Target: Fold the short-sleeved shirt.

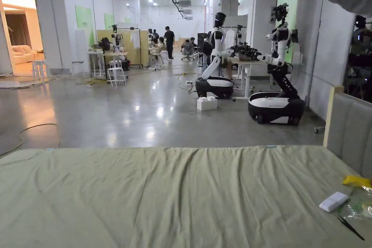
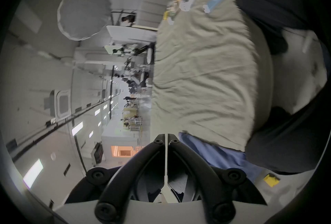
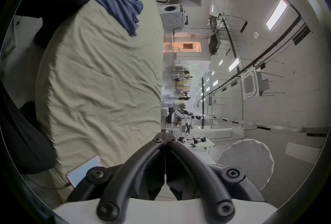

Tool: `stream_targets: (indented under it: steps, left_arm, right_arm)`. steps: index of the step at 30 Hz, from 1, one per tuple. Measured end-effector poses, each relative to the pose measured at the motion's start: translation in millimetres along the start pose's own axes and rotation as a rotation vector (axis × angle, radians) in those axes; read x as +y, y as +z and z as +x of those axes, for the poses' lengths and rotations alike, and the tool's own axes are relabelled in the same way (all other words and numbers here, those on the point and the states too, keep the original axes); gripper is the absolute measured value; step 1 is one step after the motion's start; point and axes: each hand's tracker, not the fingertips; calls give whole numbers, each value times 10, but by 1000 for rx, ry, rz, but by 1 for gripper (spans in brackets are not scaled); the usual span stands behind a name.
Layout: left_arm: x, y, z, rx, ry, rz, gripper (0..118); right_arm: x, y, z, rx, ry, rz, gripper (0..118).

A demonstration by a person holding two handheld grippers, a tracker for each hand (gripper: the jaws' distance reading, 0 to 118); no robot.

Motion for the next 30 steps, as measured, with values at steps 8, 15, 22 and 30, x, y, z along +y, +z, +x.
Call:
stream_targets:
  steps: [8,15,22,30]
  left_arm:
    - [-122,176,-1274,303,885,33,1]
    - [-911,435,-1229,217,1891,474,1]
    - [-652,483,-1235,270,1568,310,1]
    - [-550,468,-1222,249,1518,301,1]
  right_arm:
    - [-439,125,977,-216,-1139,-30,1]
    - [-924,338,762,-257,-1840,4,0]
    - [-885,326,795,-275,-1745,-40,0]
    - [-773,349,850,-294,-1647,-22,0]
